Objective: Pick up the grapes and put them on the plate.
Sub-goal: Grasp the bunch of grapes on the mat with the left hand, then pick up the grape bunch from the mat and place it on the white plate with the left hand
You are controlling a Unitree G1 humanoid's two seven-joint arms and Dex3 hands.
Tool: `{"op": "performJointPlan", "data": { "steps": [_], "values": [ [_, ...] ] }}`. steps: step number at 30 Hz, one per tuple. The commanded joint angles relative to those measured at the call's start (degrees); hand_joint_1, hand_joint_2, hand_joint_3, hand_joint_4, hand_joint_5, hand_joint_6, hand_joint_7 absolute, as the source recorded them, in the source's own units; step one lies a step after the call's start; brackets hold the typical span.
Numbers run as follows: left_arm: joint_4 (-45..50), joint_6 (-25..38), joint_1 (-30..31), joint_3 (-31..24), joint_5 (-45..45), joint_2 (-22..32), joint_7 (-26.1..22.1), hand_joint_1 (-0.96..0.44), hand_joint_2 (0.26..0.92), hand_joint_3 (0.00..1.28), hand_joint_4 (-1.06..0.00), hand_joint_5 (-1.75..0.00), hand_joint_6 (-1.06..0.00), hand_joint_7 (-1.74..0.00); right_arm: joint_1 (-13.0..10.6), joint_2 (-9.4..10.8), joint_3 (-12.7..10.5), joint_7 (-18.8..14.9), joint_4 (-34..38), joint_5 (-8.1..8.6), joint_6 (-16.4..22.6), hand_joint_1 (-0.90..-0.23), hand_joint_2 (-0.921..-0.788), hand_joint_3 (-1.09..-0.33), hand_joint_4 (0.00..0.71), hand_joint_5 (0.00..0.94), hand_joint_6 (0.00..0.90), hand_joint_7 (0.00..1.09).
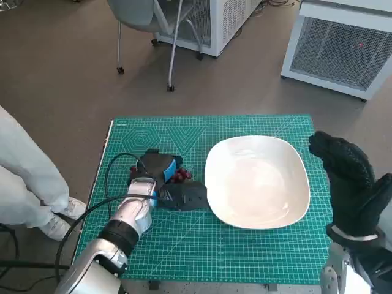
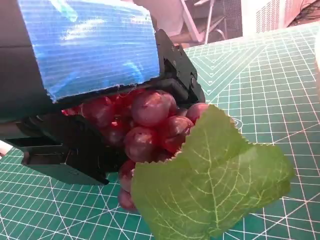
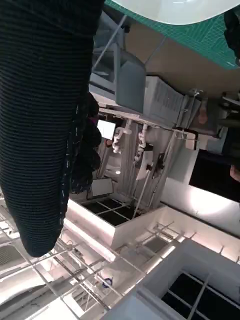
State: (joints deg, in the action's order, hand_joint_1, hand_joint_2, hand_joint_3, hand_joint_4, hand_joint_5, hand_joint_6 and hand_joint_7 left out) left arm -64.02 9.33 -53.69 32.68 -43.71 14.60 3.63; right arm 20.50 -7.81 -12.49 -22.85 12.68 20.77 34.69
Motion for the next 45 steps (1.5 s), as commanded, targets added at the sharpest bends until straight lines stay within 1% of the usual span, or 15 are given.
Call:
{"op": "performJointPlan", "data": {
  "steps": [1, 16, 17, 19, 20, 21, 23, 26, 31, 35, 37, 41, 43, 45],
  "values": [
    [-0.8, -0.7, 0.8, -0.3, 0.8, 0.2, -0.2, 0.35, 0.92, 0.3, -0.43, -1.51, -0.71, -0.23, -0.5, 0.1, 0.1, -0.1, 0.5, 0.29, -0.4, -0.475, -0.921, -0.539, 0.657, 0.001, 0.318, 0.68],
    [0.7, -0.3, 0.7, -0.4, 1.3, 1.0, 0.2, 0.35, 0.91, 0.32, -0.43, -1.52, -0.71, -0.29, -0.8, 0.2, 0.2, -0.5, 0.3, 0.73, -0.3, -0.477, -0.921, -0.54, 0.656, 0.001, 0.319, 0.67],
    [1.0, -0.2, 0.8, -0.4, 1.3, 1.1, 0.2, 0.32, 0.91, 0.31, -0.43, -1.51, -0.69, -0.39, -0.8, 0.2, 0.2, -0.5, 0.3, 0.74, -0.3, -0.477, -0.921, -0.54, 0.656, 0.001, 0.319, 0.67],
    [1.7, 0.0, 0.8, -0.5, 1.3, 1.3, 0.1, 0.21, 0.914, 0.3, -0.42, -1.49, -0.59, -0.75, -0.9, 0.3, 0.3, -0.4, 0.2, 0.76, -0.3, -0.477, -0.921, -0.54, 0.656, 0.001, 0.319, 0.67],
    [2.2, 0.1, 0.8, -0.6, 1.3, 1.5, 0.0, 0.14, 0.916, 0.3, -0.42, -1.47, -0.53, -0.97, -0.9, 0.3, 0.3, -0.4, 0.2, 0.77, -0.3, -0.477, -0.921, -0.54, 0.656, 0.001, 0.319, 0.67],
    [3.1, 0.4, 0.9, -0.7, 1.3, 1.7, -0.2, 0.1, 0.917, 0.29, -0.41, -1.47, -0.49, -1.11, -0.9, 0.3, 0.3, -0.4, 0.2, 0.77, -0.3, -0.477, -0.921, -0.54, 0.656, 0.001, 0.319, 0.67],
    [5.6, 1.0, 1.3, -1.0, 1.3, 2.4, -0.7, 0.05, 0.919, 0.29, -0.41, -1.46, -0.45, -1.28, -0.9, 0.3, 0.4, -0.4, 0.1, 0.77, -0.3, -0.477, -0.921, -0.54, 0.656, 0.001, 0.319, 0.67],
    [11.2, 2.6, 2.5, -1.4, 1.0, 3.9, -2.3, 0.02, 0.92, 0.29, -0.4, -1.46, -0.42, -1.37, -0.9, 0.4, 0.4, -0.4, 0.0, 0.83, -0.4, -0.477, -0.921, -0.539, 0.656, 0.001, 0.319, 0.67],
    [24.6, 6.3, 6.0, -2.4, -0.3, 7.4, -6.7, 0.0, 0.92, 0.29, -0.4, -1.46, -0.41, -1.41, -1.1, 0.5, 0.5, -0.4, -0.2, 0.84, -0.3, -0.477, -0.921, -0.54, 0.656, 0.001, 0.319, 0.67],
    [34.9, 8.7, 8.5, -3.3, -1.7, 10.4, -10.1, 0.0, 0.921, 0.27, -0.43, -1.43, -0.43, -1.39, -1.0, 0.6, 0.5, -0.2, -0.1, 0.68, -0.3, -0.477, -0.921, -0.54, 0.655, 0.001, 0.318, 0.68],
    [39.6, 9.4, 9.6, -4.0, -2.5, 12.0, -11.5, 0.0, 0.92, 0.24, -0.47, -1.42, -0.48, -1.32, -0.9, 0.7, 0.6, -0.2, 0.0, 0.56, -0.2, -0.477, -0.921, -0.54, 0.656, 0.001, 0.318, 0.68],
    [48.2, 10.3, 12.0, -5.6, -4.2, 14.9, -13.4, 0.0, 0.921, 0.16, -0.56, -1.42, -0.58, -1.08, -0.9, 0.8, 0.8, -0.1, -0.1, 0.46, -0.2, -0.477, -0.921, -0.54, 0.656, 0.001, 0.318, 0.68],
    [51.9, 10.4, 13.3, -6.5, -5.0, 16.1, -13.6, 0.0, 0.921, 0.13, -0.6, -1.4, -0.61, -1.04, -0.9, 0.9, 0.8, -0.1, -0.1, 0.47, -0.3, -0.477, -0.921, -0.541, 0.656, 0.001, 0.317, 0.68],
    [55.7, 10.4, 14.8, -7.7, -5.8, 17.3, -13.4, 0.0, 0.92, 0.12, -0.62, -1.38, -0.62, -1.03, -0.9, 0.9, 0.8, -0.1, -0.1, 0.49, -0.2, -0.477, -0.921, -0.541, 0.656, 0.001, 0.317, 0.68]
  ]
}}
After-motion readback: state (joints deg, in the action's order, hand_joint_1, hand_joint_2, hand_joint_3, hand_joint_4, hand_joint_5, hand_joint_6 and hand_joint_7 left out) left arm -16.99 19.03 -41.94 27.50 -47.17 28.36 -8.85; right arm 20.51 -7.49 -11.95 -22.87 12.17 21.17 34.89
